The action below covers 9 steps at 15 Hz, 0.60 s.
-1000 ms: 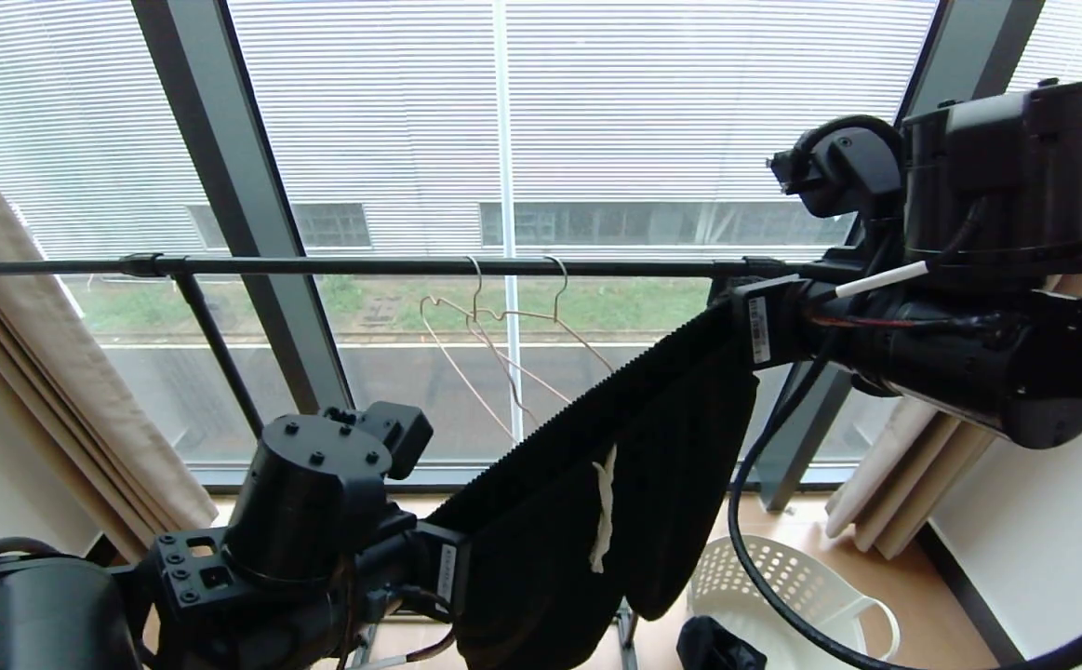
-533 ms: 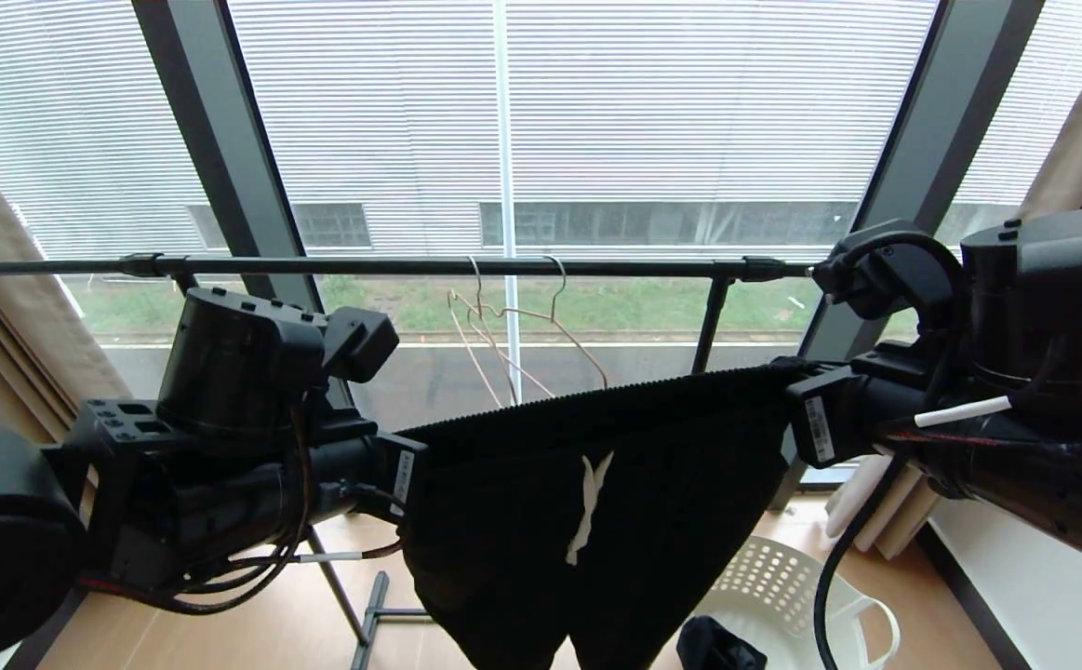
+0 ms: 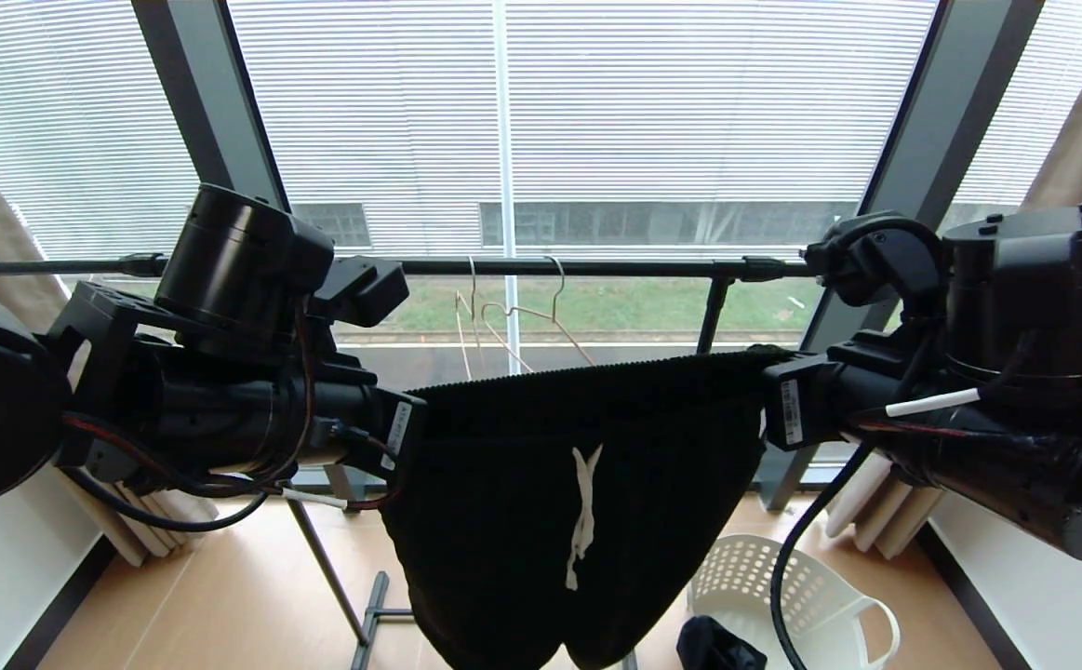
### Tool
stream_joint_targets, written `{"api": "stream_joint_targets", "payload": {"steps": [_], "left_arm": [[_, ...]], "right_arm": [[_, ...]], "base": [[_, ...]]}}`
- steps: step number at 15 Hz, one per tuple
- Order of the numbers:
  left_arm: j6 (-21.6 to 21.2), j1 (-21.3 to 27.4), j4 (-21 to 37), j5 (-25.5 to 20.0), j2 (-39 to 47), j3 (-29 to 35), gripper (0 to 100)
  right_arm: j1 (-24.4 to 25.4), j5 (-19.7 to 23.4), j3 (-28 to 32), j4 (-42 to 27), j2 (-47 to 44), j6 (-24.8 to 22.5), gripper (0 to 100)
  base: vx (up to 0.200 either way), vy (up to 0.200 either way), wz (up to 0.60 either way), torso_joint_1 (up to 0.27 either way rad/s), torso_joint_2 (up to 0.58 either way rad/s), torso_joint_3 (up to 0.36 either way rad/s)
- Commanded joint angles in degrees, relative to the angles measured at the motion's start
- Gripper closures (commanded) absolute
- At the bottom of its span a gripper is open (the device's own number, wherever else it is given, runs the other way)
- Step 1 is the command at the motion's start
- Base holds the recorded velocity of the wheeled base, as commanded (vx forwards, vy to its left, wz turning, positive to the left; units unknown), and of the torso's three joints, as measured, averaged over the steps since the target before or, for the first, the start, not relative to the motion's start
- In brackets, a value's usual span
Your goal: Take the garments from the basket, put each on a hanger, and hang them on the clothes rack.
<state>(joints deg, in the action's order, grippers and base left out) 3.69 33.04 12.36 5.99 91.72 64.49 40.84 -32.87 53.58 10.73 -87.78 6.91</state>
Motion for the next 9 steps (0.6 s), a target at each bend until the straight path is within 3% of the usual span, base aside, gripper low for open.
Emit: {"api": "stream_joint_targets", "payload": {"steps": [1, 5, 9], "left_arm": [[0.09, 0.1, -0.06, -0.01, 0.12, -0.24, 100], [-0.09, 0.1, -0.32, -0.1, -0.49, -0.59, 100], [-0.79, -0.17, -0.14, -0.62, 3.99, 6.97, 100]], "right_arm": [[-0.23, -0.09, 0.91, 0.26, -3.01, 0.65, 100], [-0.41, 1.49, 0.91, -0.62, -1.51, 0.12, 100], [-0.15, 3.95, -1.28, -9.5, 6.93, -1.02, 100]], "base": [[0.0, 0.0, 0.0, 0.0, 0.0, 0.0], [0.0, 0.0, 0.0, 0.0, 0.0, 0.0], [0.0, 0.0, 0.0, 0.0, 0.0, 0.0]]}}
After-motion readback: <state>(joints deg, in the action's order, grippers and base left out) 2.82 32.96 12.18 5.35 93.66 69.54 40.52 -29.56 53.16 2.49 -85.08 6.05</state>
